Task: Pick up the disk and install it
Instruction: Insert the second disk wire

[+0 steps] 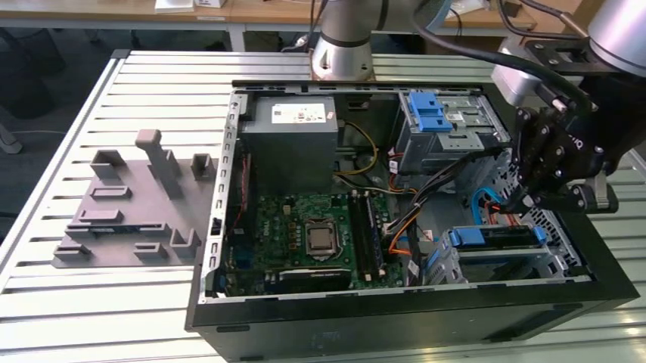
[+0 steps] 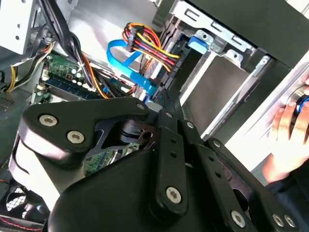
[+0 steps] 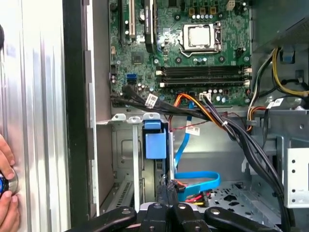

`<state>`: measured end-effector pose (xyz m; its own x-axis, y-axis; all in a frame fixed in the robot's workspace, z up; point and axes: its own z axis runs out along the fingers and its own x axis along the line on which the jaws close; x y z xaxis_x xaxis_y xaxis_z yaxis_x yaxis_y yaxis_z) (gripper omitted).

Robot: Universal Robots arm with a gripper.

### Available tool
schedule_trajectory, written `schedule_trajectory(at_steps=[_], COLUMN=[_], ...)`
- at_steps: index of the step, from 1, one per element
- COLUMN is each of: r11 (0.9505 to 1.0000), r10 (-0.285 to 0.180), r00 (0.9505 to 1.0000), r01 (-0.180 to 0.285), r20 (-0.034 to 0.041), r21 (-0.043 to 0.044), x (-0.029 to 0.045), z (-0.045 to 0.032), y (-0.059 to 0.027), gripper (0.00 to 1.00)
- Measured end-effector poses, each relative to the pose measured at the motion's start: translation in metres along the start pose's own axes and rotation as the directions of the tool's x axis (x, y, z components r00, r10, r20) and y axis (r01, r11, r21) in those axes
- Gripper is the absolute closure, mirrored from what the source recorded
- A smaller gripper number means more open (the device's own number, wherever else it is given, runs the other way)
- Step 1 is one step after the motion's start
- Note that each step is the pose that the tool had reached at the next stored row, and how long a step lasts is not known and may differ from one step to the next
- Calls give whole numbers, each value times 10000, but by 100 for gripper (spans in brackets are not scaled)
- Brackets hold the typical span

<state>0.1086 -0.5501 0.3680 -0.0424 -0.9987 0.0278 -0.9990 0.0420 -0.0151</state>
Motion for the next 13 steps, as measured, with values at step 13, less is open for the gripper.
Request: schedule_trajectory(at_steps=[13], r11=[9996], r10=[-265], r00=[9996], r01=[265], r20=[4], r21=[-11], x=[-99], z=[30], y=[7], gripper=[83])
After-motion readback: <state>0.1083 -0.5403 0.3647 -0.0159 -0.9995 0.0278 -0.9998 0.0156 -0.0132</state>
